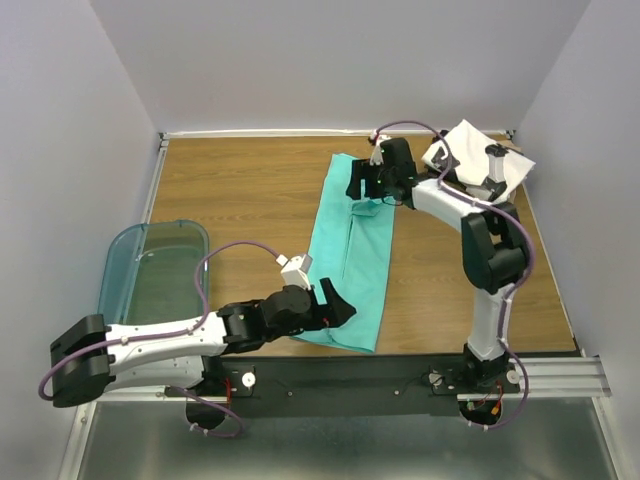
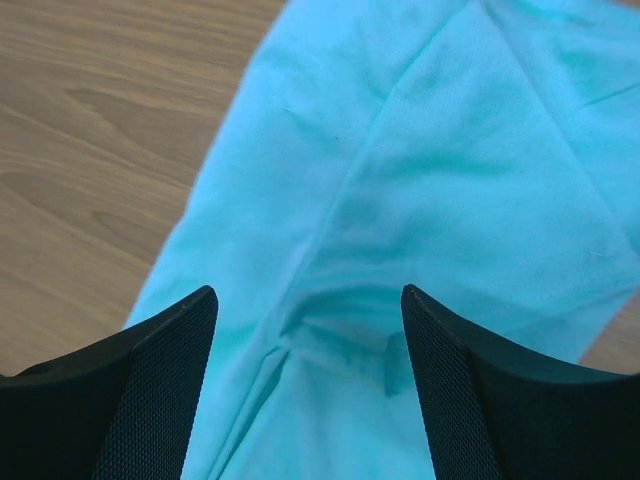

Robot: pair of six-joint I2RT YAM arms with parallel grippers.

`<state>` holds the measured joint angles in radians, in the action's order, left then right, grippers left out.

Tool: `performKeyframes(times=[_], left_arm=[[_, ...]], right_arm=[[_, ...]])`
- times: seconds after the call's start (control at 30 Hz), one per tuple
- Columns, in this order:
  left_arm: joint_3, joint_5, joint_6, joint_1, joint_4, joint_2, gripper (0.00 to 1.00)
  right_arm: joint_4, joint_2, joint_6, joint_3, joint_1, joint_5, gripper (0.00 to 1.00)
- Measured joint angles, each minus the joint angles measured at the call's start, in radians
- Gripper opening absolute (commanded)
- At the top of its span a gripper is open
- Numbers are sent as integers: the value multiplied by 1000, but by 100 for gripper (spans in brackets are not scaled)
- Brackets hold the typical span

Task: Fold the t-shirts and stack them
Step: Fold the tshirt

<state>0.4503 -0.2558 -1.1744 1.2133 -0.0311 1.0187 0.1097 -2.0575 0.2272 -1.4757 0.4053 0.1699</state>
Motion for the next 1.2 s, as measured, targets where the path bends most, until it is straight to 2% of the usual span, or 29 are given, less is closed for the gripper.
performKeyframes(times=[0.13,0.27,0.37,0.47,0.7,0.77,1.0,1.2], left_arm=[[12,-50,-2,-8,127,-82,97],[14,-92,-4,-14,270,-94,96],[17,-117,-5,-16,363,-93,95],[26,-144,-8,-17,446,-93,93],[32,-180,-19,-21,528,-78,81],[32,-182,-21,-21,531,-52,75],[36,-184,-29,-21,553,46,67],[47,-185,-31,-21,555,48,55]], right_arm=[[7,194,21,58,1,-2,81],[-14,426,77,169,23,-23,81],[-19,576,130,311,82,-72,81],[8,657,187,433,177,-139,80],[153,745,336,654,378,-271,76],[194,778,375,683,422,-299,74],[310,881,564,737,618,-370,65],[375,880,739,811,780,-394,64]])
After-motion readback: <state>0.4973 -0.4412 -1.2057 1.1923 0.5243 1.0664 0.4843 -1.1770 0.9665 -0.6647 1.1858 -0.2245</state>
